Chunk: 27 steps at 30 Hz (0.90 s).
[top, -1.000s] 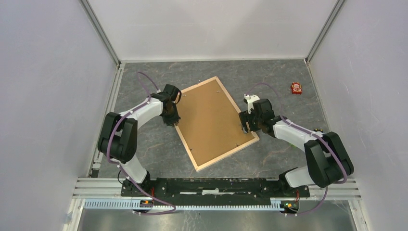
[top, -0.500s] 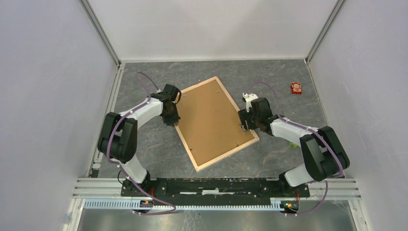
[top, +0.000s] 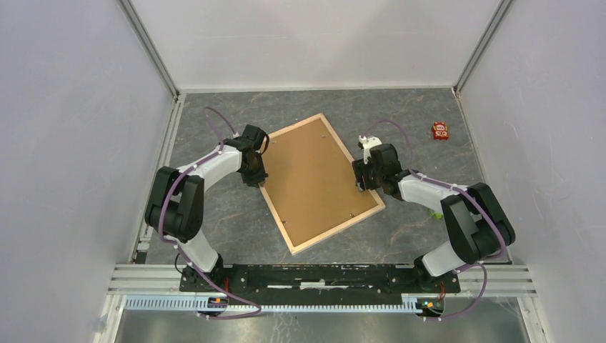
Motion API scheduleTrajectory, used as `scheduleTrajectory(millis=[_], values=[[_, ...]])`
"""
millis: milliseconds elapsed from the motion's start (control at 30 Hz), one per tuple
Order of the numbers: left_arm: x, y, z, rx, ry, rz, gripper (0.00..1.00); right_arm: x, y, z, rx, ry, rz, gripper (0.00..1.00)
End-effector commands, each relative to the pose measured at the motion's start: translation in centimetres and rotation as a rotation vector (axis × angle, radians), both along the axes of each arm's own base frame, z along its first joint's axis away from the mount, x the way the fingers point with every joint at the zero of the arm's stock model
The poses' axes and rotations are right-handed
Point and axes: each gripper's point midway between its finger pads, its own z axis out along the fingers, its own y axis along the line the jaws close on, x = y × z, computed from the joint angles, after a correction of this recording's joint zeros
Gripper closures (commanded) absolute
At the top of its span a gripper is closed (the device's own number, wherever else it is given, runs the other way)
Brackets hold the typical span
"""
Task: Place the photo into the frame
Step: Install the photo frame at the center of the board.
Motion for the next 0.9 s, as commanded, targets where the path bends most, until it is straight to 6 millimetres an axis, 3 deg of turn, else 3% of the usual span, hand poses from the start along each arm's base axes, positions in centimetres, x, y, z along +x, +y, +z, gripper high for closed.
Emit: scheduleTrajectory(millis=[0,433,633,867], values=[[-1.1,0.8,-2.2,0.041,0.055,-0.028,0.82,0.7,-0.5,-0.3,-0.024,-0.021,-0.054,0.34],[-1.1,0.8,-2.2,0.038,0.056,-0.025,0.83,-1.5,-1.5,-0.5,-0.093,0.072,-0.130,0.48],[-1.2,0.7,-2.2,0.031,0.058,-0.025,0.83,-1.2,-1.5,-0.4,-0.097,0.081,-0.154,0.56],[-1.2,0.6,-2.1,0.022,0.053,-0.026,0.84,-0.4,-0.3,-0.7,-0.066,0.089,-0.156,0.53]])
